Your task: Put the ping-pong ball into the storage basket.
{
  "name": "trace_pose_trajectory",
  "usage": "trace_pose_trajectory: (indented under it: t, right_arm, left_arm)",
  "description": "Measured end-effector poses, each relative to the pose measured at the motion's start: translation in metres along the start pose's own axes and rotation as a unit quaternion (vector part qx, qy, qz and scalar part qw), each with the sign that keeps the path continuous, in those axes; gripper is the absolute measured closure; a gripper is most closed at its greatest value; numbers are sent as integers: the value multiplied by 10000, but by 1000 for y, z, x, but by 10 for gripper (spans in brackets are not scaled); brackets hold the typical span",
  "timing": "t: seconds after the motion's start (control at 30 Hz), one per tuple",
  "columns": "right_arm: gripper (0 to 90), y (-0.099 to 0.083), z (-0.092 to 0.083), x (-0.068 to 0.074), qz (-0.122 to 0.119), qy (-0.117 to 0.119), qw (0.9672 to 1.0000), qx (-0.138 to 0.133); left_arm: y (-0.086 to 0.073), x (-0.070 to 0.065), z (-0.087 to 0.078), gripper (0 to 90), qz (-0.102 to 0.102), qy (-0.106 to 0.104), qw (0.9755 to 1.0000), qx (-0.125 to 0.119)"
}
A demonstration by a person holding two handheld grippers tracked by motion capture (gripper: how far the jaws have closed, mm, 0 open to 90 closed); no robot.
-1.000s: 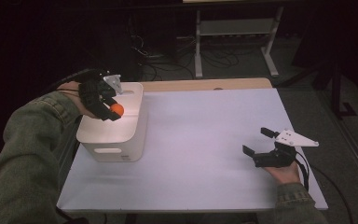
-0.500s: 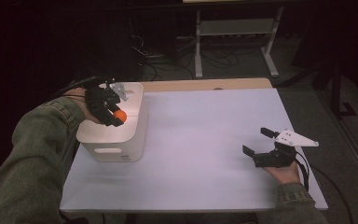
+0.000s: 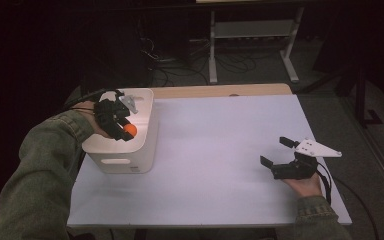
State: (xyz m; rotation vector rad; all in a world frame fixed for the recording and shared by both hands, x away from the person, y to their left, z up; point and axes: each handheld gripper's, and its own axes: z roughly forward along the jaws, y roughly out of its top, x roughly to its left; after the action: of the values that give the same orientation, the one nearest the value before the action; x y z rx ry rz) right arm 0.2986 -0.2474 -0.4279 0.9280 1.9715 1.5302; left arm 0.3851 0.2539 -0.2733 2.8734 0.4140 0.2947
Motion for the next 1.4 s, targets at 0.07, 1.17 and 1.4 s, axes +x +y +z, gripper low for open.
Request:
trace_pose_trajectory:
  t: [0.07, 1.17, 1.4]
  right_arm:
    - [0, 0, 0, 0, 2, 9, 10000, 16]
    - [0, -1, 1, 0, -7, 54, 9999, 90]
    - [0, 0, 1, 0, -1, 51, 10000, 78]
  left_arm:
    - [0, 0, 1, 506, 12, -15, 10000, 8]
    - [-5, 0, 46, 505, 11, -349, 9990, 277]
    - [-4, 1, 52, 505, 5, -392, 9985, 380]
